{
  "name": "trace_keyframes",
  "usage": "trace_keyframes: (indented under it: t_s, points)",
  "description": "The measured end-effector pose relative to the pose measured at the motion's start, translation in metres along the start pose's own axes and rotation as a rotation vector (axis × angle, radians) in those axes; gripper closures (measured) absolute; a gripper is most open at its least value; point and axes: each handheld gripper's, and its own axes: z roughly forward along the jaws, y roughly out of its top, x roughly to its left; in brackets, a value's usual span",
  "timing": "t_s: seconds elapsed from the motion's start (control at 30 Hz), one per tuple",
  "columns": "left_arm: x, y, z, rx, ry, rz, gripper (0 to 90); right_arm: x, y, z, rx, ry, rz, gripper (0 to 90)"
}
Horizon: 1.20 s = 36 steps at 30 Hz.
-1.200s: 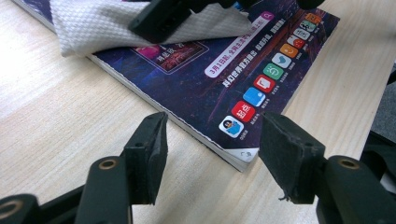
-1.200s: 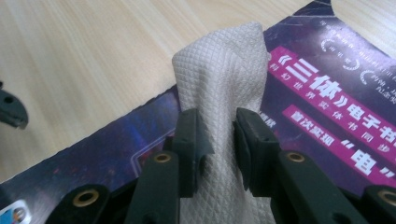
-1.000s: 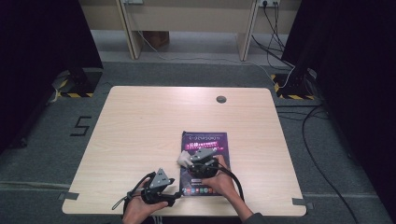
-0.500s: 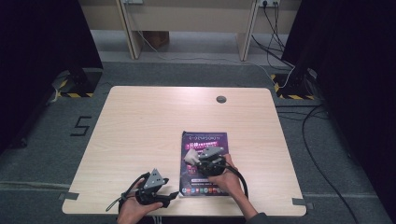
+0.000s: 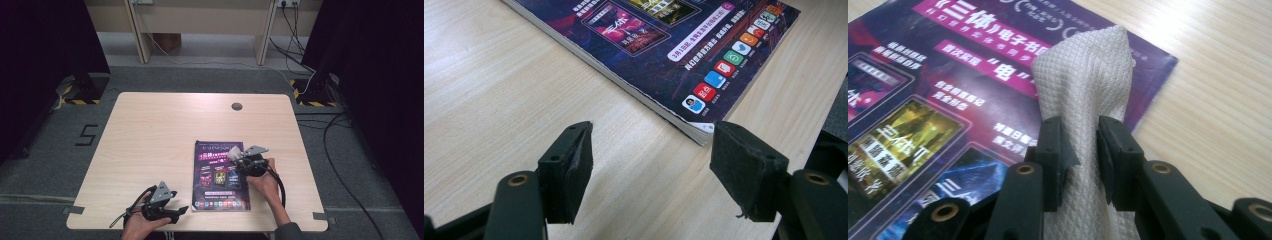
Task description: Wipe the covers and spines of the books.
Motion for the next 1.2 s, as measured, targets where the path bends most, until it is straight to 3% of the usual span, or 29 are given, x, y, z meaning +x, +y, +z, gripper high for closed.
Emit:
trace_keyframes:
  t_s: [0.2, 0.37, 0.7, 1.03, 1.2]
  points:
    - [0.001, -0.001, 0.0, 0.003, 0.002, -0.004, 31.9, -0.002, -0.001, -0.001, -0.002, -0.01, 0.005, 72.2]
    - [0.002, -0.001, 0.001, 0.012, 0.001, -0.007, 31.9, 0.009, -0.002, -0.003, 0.002, 0.005, -0.017, 71.6]
    - [0.004, -0.001, 0.002, 0.017, 0.009, -0.017, 31.1, 0.046, 0.006, 0.003, -0.006, 0.077, -0.08, 71.8]
    - [0.003, -0.001, 0.005, 0.026, 0.01, -0.013, 30.0, 0.098, 0.017, 0.01, -0.006, 0.184, -0.176, 71.8]
    - [0.005, -0.001, 0.005, 0.029, 0.014, -0.018, 29.7, 0.113, 0.018, 0.009, -0.01, 0.212, -0.205, 71.8]
